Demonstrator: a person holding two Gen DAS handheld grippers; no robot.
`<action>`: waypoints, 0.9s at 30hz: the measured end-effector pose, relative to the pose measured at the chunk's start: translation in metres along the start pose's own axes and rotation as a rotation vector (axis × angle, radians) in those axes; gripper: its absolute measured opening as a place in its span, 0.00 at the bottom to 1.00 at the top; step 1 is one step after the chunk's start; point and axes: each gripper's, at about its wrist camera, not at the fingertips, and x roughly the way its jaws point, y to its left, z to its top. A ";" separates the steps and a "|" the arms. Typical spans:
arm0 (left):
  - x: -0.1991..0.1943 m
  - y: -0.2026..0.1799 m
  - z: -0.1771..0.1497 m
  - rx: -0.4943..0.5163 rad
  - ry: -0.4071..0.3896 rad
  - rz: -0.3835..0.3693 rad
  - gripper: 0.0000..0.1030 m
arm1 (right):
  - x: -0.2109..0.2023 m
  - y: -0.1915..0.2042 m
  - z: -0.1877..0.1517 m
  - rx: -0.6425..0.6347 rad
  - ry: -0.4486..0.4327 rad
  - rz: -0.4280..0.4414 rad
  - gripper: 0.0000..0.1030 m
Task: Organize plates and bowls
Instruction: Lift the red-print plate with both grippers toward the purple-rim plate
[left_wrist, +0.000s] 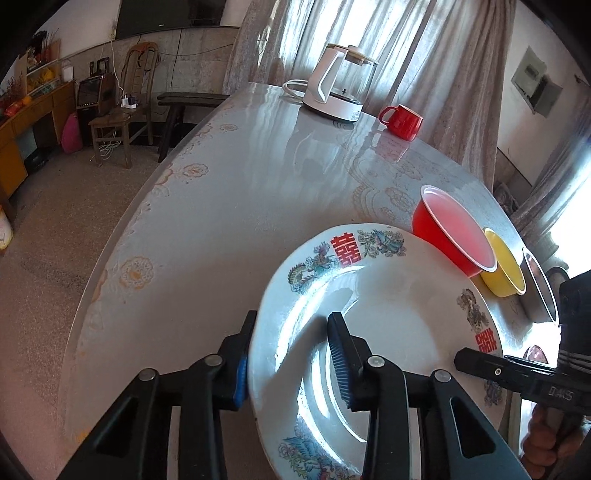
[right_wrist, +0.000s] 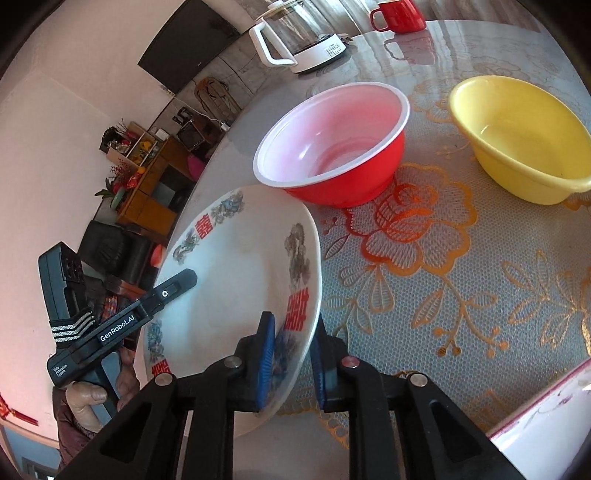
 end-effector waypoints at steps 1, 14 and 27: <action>-0.001 0.000 -0.001 0.001 0.004 0.003 0.34 | -0.001 0.002 0.001 -0.009 -0.020 -0.013 0.17; -0.018 -0.007 -0.020 0.023 0.016 0.037 0.37 | -0.013 -0.003 -0.014 -0.014 -0.001 -0.011 0.16; -0.030 -0.012 -0.035 0.014 -0.003 0.042 0.31 | -0.020 -0.003 -0.022 -0.051 -0.005 -0.045 0.17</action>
